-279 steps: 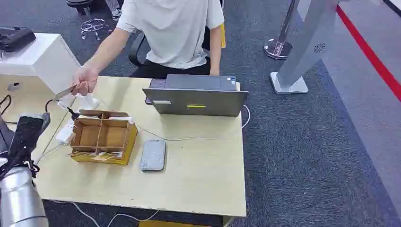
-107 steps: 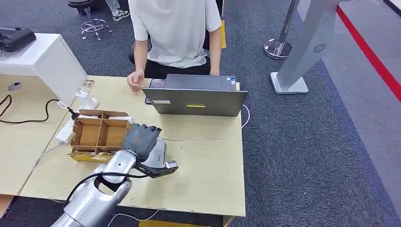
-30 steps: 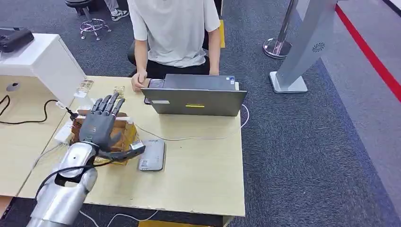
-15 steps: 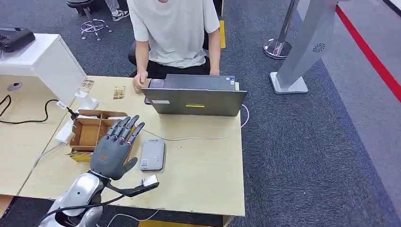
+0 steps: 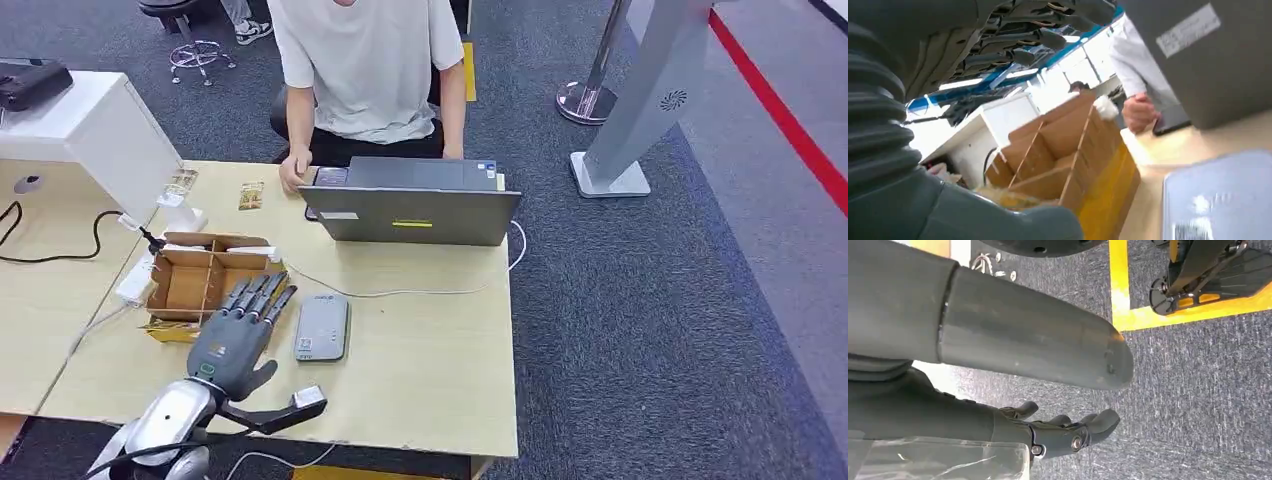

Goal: Pass the card to the sensor for recognition and then transmit it.

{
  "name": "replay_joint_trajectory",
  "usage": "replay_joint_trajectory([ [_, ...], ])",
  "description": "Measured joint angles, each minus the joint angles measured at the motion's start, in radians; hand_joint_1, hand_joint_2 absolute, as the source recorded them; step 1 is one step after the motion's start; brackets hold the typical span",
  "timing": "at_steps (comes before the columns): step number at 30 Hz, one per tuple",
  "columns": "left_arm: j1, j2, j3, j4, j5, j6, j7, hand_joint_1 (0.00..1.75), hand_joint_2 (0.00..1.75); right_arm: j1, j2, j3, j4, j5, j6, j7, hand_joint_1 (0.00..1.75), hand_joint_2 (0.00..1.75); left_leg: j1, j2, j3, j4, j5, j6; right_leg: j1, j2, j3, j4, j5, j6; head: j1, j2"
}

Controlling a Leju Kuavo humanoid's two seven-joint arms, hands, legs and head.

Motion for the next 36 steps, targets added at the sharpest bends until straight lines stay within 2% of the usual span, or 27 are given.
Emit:
replay_joint_trajectory([
  [6,0.076,0.005,0.042,0.000,-0.003,0.012,0.010,0.00,1.75,0.000,0.000,-0.011,0.000,0.000,-0.006,0.003,0.00,0.00,0.000,0.000,0.000,0.000,0.000,0.000,0.000,0.000,0.000,0.000,0.000,0.000,0.000,0.000],
  [19,0.142,0.012,0.118,-0.002,0.008,0.039,0.031,0.00,1.75,-0.001,0.000,-0.016,0.000,0.003,-0.006,-0.006,0.00,0.00,0.000,-0.001,0.000,0.000,0.000,0.000,0.000,-0.001,0.000,0.000,0.000,0.000,0.000,0.000],
  [32,0.147,-0.003,0.197,-0.002,0.005,0.095,0.015,0.00,1.75,-0.001,0.000,-0.016,0.000,0.017,-0.006,-0.011,0.00,0.00,0.000,-0.001,0.000,0.000,0.000,0.000,0.000,-0.001,0.000,0.000,0.000,0.000,0.000,0.000],
  [36,0.146,-0.010,0.214,-0.001,0.003,0.110,0.008,0.00,1.75,-0.002,0.000,-0.033,0.000,-0.017,0.012,-0.017,0.00,0.00,0.000,-0.001,0.000,0.000,0.000,0.000,0.000,-0.001,0.000,0.000,0.000,0.000,0.000,0.000],
])
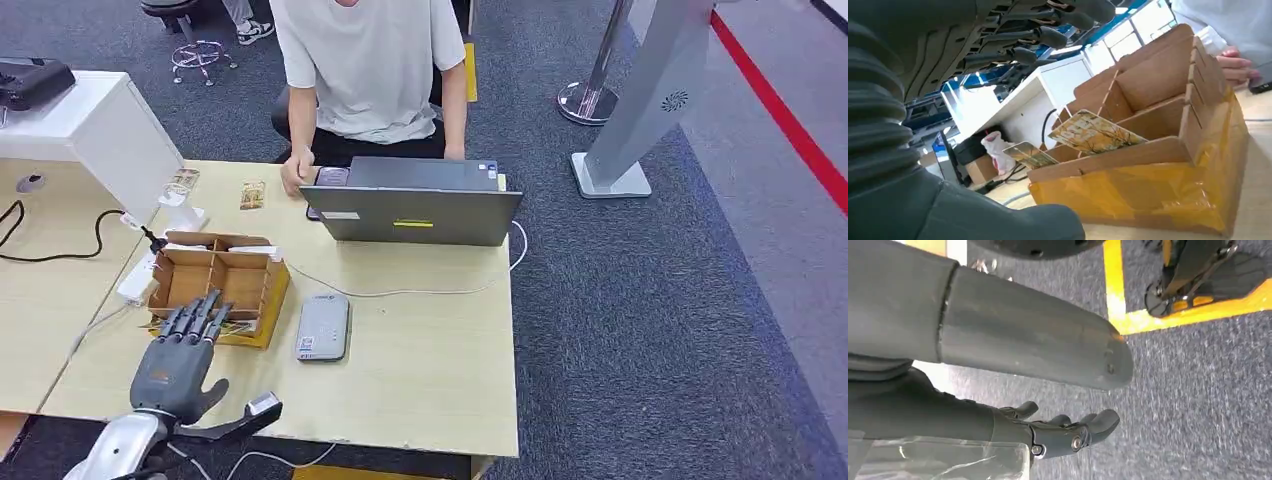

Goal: Pass the card to the sensor for recognition and then transmit it.

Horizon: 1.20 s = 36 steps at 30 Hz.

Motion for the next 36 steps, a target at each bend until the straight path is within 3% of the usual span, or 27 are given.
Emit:
replay_joint_trajectory([
  [16,-0.010,-0.018,0.034,0.007,-0.002,0.003,-0.003,0.00,1.75,0.000,0.006,-0.022,0.000,0.001,0.002,0.000,0.00,0.00,0.000,0.000,0.000,0.000,0.000,0.000,0.000,0.000,0.000,0.000,0.000,0.000,0.000,0.000],
  [30,-0.106,-0.024,0.087,0.132,0.002,-0.003,-0.022,0.00,1.75,-0.001,0.006,-0.022,0.000,0.032,0.016,0.012,0.00,0.00,0.000,0.000,0.000,0.000,0.000,0.000,0.000,0.000,0.000,0.000,0.000,0.000,0.000,0.000],
  [36,-0.160,-0.037,0.088,0.177,-0.005,-0.011,-0.034,0.00,1.75,-0.001,-0.004,-0.016,0.000,0.056,0.068,0.003,0.00,0.00,0.000,0.000,0.000,0.000,0.000,0.000,0.000,-0.001,0.000,0.000,0.000,0.000,0.000,0.000],
])
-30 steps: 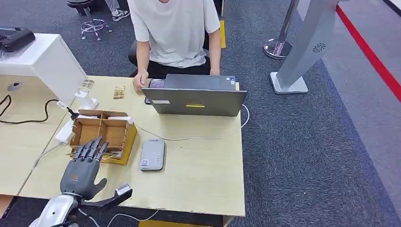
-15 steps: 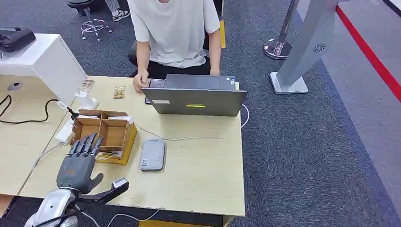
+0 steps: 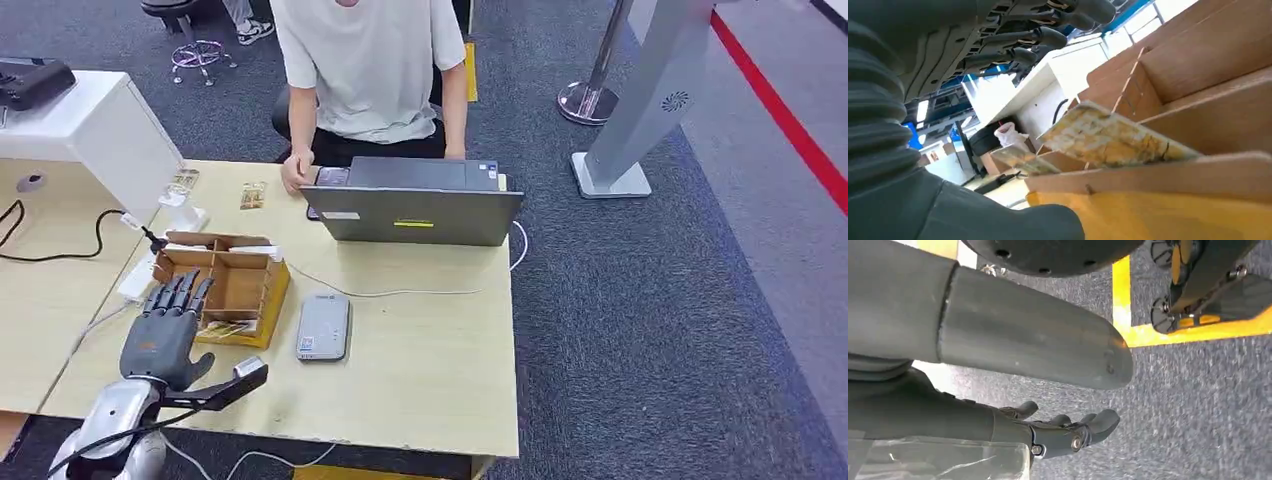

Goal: Pass the card to the sensor for recognition and then transmit it.

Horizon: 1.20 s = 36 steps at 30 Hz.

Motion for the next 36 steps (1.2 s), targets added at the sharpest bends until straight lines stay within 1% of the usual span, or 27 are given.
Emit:
replay_joint_trajectory([
  [5,-0.047,-0.016,-0.001,0.038,-0.001,-0.007,-0.001,0.00,1.75,0.000,-0.008,0.007,0.000,0.010,0.002,0.008,0.00,0.00,0.000,0.001,0.000,0.000,0.000,0.000,0.000,0.000,0.000,0.000,0.000,0.000,0.000,0.000],
  [12,-0.069,-0.028,-0.006,0.068,-0.015,-0.002,-0.001,0.00,1.75,0.000,-0.011,0.012,0.000,0.016,0.004,0.014,0.00,0.00,0.000,0.001,0.000,0.000,0.000,0.000,0.000,0.001,0.000,0.000,0.000,0.000,0.000,0.000],
  [13,-0.071,-0.029,-0.008,0.070,-0.018,-0.001,0.000,1.75,1.75,0.000,-0.011,0.013,0.000,0.017,0.004,0.014,0.00,0.00,0.000,0.001,0.000,0.000,0.000,0.000,0.000,0.001,0.000,0.000,0.000,0.000,0.000,0.000],
  [16,-0.076,-0.034,-0.015,0.074,-0.019,0.000,0.003,1.75,1.75,0.000,-0.012,0.013,0.000,0.018,0.004,0.012,0.00,0.00,0.000,0.001,0.000,0.000,0.000,0.000,0.000,0.001,0.000,0.000,0.000,0.000,0.000,0.000],
  [23,-0.076,-0.032,-0.022,0.083,0.007,0.006,-0.018,1.75,1.75,0.000,-0.016,0.013,0.000,0.022,0.004,0.012,0.00,0.00,0.000,0.001,0.000,0.000,0.000,0.000,0.000,0.001,0.000,0.000,0.000,0.000,0.000,0.000],
  [36,-0.075,-0.032,-0.022,0.090,0.011,0.006,-0.019,1.75,1.75,0.000,-0.017,0.013,0.000,0.027,0.005,0.012,0.00,0.00,0.000,0.001,0.000,0.000,0.000,0.000,0.000,0.001,0.000,0.000,0.000,0.000,0.000,0.000],
])
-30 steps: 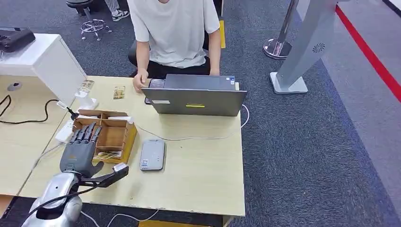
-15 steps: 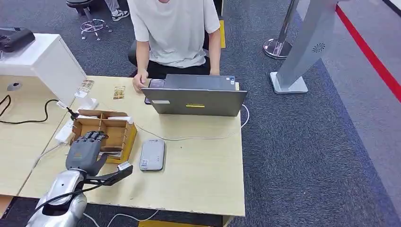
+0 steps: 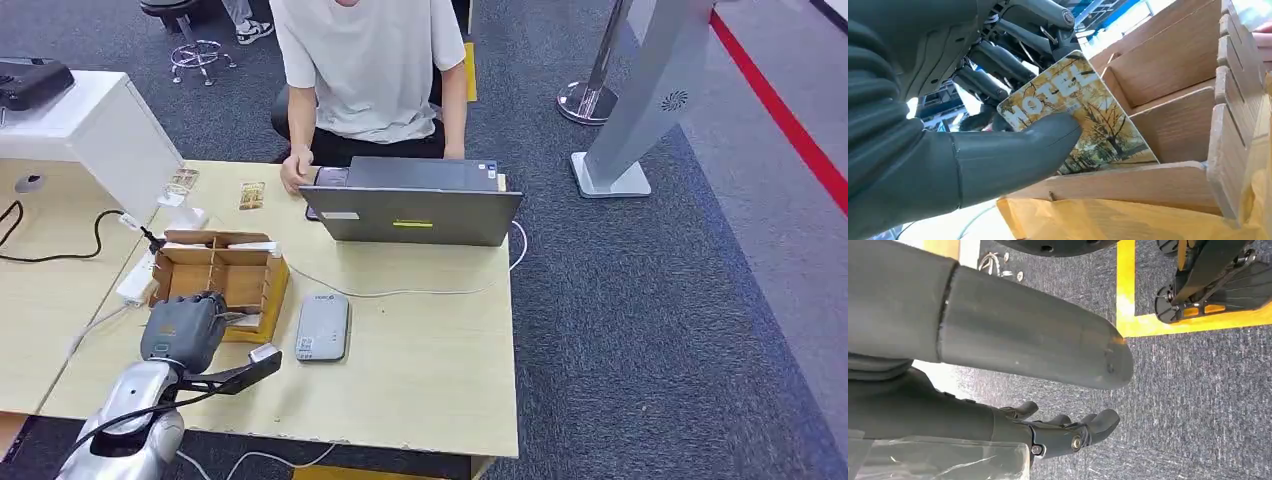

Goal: Pass the card to the sensor for recognition and then transmit it.

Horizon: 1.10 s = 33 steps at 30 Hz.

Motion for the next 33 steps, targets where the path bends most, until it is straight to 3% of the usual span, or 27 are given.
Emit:
replay_joint_trajectory([
  [11,0.000,0.000,0.000,0.000,0.006,-0.005,-0.002,1.75,1.75,0.000,0.000,0.000,0.000,0.003,-0.001,-0.003,0.00,0.00,0.000,0.000,0.000,0.000,0.000,0.000,0.000,0.000,0.000,0.000,0.000,0.000,0.000,0.000],
  [16,0.017,-0.004,-0.002,-0.017,0.050,0.078,-0.057,1.75,1.75,0.000,0.000,0.000,0.000,-0.001,-0.033,-0.003,0.00,0.00,0.000,0.000,0.000,0.000,0.000,0.000,0.000,0.000,0.000,0.000,0.000,0.000,0.000,0.000],
  [19,0.064,-0.011,-0.026,-0.131,0.051,0.116,-0.075,1.75,1.75,0.000,0.010,-0.004,0.000,-0.010,-0.078,-0.002,0.00,0.00,0.000,0.000,0.000,0.000,0.000,0.000,0.000,0.001,0.000,0.000,0.000,0.000,0.000,0.000],
  [25,0.132,-0.012,-0.129,-0.384,0.024,0.210,-0.092,1.75,1.75,-0.003,0.023,-0.015,0.001,-0.021,-0.086,-0.009,0.00,0.00,0.000,0.000,-0.001,0.000,0.000,0.000,0.000,0.000,0.000,0.000,0.000,0.000,0.000,0.000],
  [33,0.148,0.014,-0.209,-0.572,0.035,0.342,-0.114,1.75,1.75,-0.005,0.026,-0.026,0.001,-0.011,-0.084,-0.004,0.00,0.00,0.000,-0.001,0.000,0.000,0.000,0.000,0.000,-0.001,0.000,0.000,0.000,0.000,0.000,0.000],
])
